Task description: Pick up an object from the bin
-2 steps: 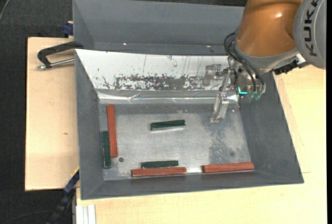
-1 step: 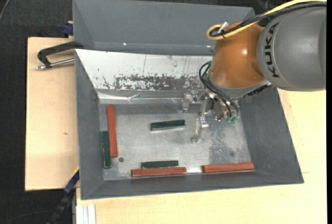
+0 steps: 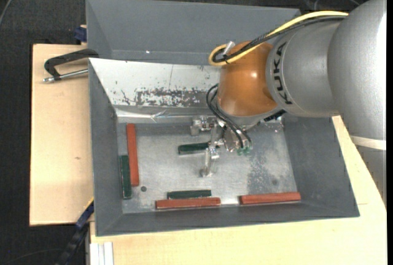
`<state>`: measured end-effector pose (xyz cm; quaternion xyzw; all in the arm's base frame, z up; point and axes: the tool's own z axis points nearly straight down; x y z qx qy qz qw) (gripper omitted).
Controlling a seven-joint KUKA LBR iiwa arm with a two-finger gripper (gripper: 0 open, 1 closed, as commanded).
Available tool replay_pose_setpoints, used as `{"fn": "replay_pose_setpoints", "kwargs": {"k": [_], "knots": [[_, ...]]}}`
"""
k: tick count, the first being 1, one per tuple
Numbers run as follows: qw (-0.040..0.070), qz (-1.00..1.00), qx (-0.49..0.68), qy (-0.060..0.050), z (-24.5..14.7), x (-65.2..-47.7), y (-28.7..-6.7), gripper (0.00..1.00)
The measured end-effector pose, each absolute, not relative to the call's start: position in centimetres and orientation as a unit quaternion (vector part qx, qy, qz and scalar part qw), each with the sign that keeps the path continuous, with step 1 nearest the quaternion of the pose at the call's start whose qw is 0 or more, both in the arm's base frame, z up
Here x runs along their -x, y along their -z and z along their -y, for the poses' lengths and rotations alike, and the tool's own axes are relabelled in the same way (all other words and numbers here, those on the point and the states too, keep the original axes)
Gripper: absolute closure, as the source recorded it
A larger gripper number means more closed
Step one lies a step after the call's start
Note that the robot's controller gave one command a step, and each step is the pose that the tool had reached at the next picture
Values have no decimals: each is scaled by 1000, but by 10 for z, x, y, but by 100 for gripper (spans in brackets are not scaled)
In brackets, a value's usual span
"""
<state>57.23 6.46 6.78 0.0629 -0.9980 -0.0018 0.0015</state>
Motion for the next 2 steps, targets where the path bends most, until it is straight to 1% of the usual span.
{"fn": "replay_pose_setpoints", "kwargs": {"k": [1,2], "knots": [[-1,998,-61,1,-61,-574,-71,100],[-7,998,-54,1,-65,-580,-210,100]]}}
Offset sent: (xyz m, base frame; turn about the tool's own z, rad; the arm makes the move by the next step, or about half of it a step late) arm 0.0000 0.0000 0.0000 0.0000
